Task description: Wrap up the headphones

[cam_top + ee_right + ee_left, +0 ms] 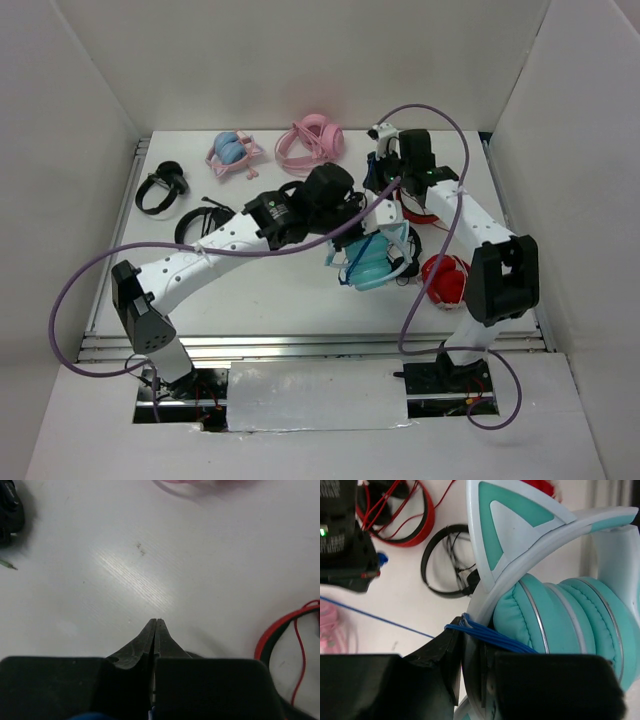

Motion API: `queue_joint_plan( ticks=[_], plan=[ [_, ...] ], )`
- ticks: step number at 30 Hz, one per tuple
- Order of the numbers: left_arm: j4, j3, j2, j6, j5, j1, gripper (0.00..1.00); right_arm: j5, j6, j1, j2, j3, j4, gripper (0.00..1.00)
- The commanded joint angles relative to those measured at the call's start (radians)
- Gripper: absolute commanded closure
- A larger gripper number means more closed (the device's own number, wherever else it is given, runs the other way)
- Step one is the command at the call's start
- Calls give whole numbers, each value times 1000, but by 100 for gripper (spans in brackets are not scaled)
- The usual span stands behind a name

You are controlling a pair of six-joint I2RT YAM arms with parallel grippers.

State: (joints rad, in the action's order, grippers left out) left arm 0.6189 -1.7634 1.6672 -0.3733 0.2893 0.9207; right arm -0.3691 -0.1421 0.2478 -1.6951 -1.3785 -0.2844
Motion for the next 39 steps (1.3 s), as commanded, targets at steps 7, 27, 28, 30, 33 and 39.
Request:
queue_joint_plan(
  ticks=[7, 27, 28, 30, 33, 39],
  plan=[
    [-27, 93, -6, 63, -243, 73, 100, 93, 47, -90, 199, -62, -58, 100],
    [-182, 179, 123, 292, -147, -121, 100, 263, -37, 19, 606, 101, -82, 100],
    [-177, 170, 131, 295, -144, -126, 100, 272, -48, 33, 615, 110, -76, 100],
    [-177, 165, 154, 316, -134, -147, 100, 298, -92, 76, 637, 139, -56, 100],
    [-166, 147, 187, 364, -156, -180, 100, 447, -131, 142, 653, 173, -52, 100],
    [-130, 76, 255, 497, -230, -235, 100, 962, -172, 300, 643, 217, -24, 100]
  ],
)
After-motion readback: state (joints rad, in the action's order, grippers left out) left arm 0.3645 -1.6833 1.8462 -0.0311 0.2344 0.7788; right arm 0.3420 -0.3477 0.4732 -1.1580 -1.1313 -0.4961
